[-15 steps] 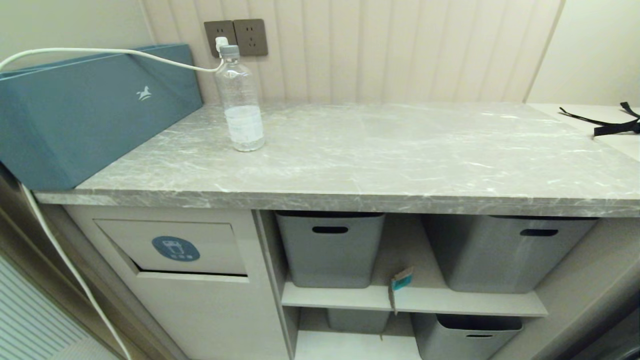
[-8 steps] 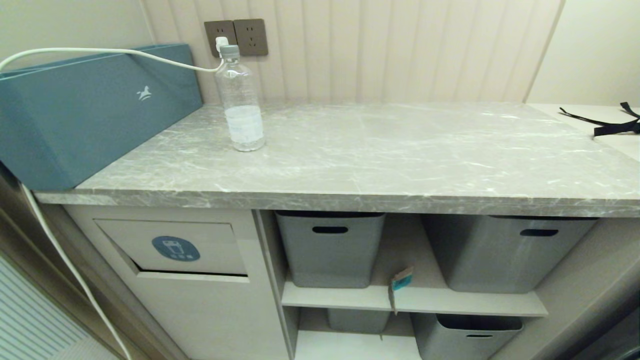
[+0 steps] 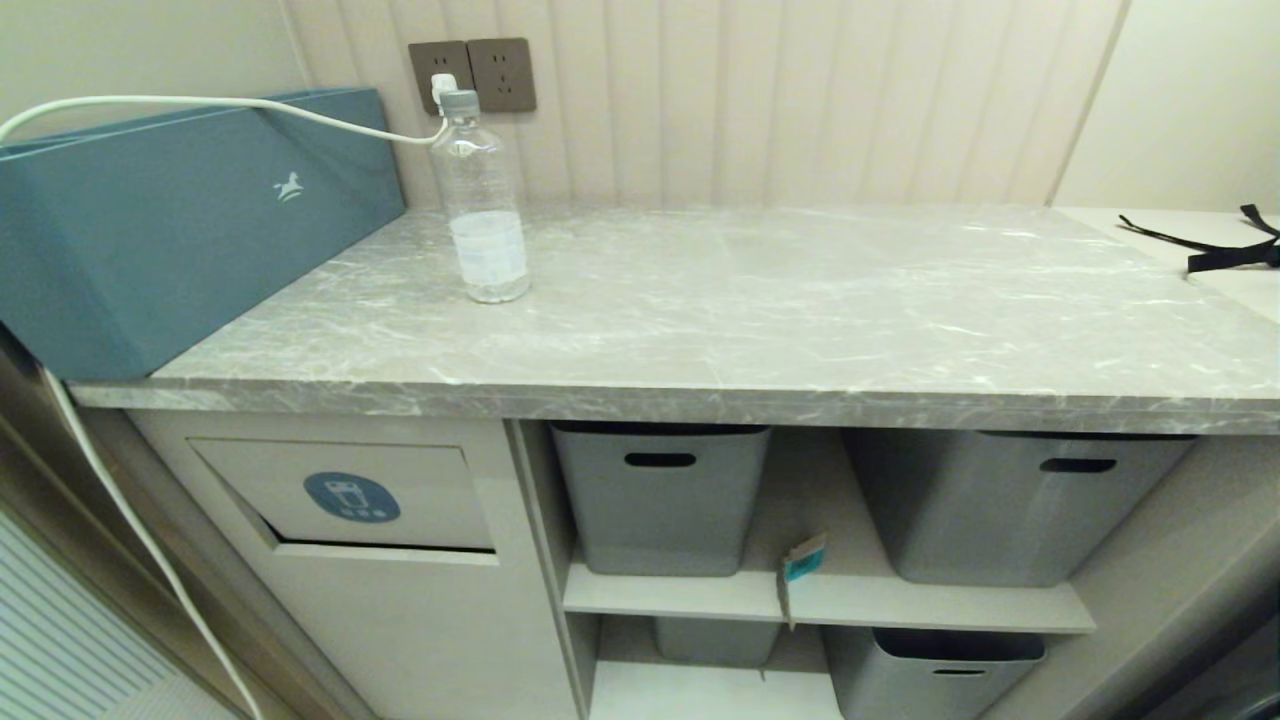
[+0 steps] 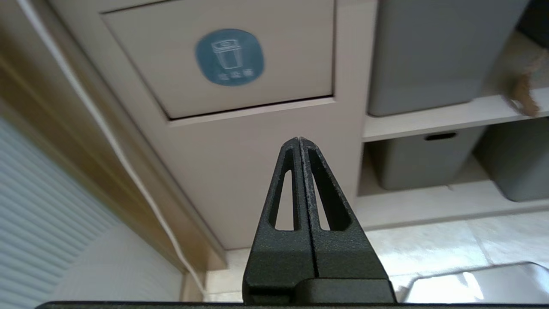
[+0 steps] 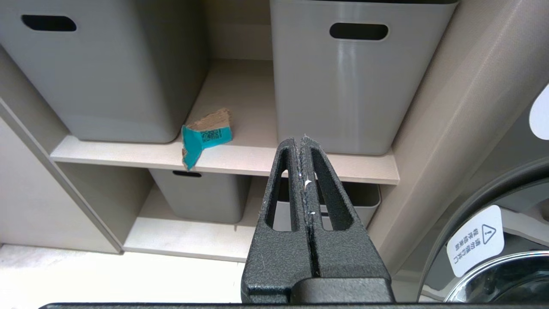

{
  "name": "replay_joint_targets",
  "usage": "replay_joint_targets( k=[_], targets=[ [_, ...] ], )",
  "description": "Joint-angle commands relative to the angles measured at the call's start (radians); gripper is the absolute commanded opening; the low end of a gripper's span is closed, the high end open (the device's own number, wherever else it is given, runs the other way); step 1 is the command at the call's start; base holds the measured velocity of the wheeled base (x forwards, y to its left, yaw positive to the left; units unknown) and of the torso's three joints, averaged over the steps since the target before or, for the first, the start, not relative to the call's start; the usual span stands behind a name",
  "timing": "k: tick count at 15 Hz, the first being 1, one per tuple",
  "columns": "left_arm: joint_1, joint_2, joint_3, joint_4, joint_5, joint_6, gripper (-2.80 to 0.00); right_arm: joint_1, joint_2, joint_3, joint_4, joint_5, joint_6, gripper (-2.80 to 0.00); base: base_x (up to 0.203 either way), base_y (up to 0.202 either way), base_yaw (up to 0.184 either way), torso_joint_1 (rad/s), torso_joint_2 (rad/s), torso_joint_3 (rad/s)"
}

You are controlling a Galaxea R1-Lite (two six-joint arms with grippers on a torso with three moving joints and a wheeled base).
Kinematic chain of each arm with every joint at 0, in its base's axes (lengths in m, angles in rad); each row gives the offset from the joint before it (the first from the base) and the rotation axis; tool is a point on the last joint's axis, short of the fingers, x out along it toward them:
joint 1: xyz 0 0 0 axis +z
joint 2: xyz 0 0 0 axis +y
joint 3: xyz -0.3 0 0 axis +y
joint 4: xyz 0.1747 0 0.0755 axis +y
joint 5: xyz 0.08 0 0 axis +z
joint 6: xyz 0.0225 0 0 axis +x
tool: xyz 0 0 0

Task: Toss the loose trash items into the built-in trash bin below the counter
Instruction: Pick up the garbage

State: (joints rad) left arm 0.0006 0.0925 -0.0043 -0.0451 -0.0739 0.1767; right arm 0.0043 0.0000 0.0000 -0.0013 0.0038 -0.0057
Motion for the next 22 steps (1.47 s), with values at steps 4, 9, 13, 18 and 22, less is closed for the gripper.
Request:
replay_joint_targets(
  k=[4,9,13,18,22],
  targets=[
    [-0.004,-0.096,0.004,0.044,0.03,-0.029,-2.8,0.0,-0.001,0.0,0.0,0.001,0.0,-2.8,0.0,0.0,0.0,0.0,0.0,0.0],
    [-0.004,-0.049,0.004,-0.06,0.021,-0.02,-2.8,0.001,-0.002,0.0,0.0,0.001,0.0,-2.8,0.0,0.0,0.0,0.0,0.0,0.0],
    [-0.028,0.378,-0.009,-0.491,-0.056,0.017,-2.8,0.0,-0.002,0.0,0.0,0.001,0.0,-2.8,0.0,0.0,0.0,0.0,0.0,0.0],
    [-0.019,0.926,-0.217,-0.795,-0.1,0.01,-2.8,0.0,-0.001,0.0,0.0,0.001,0.0,-2.8,0.0,0.0,0.0,0.0,0.0,0.0],
    [-0.022,1.17,-0.569,-0.854,-0.11,-0.028,-2.8,0.0,0.0,0.0,0.0,0.001,0.0,-2.8,0.0,0.0,0.0,0.0,0.0,0.0]
  ],
)
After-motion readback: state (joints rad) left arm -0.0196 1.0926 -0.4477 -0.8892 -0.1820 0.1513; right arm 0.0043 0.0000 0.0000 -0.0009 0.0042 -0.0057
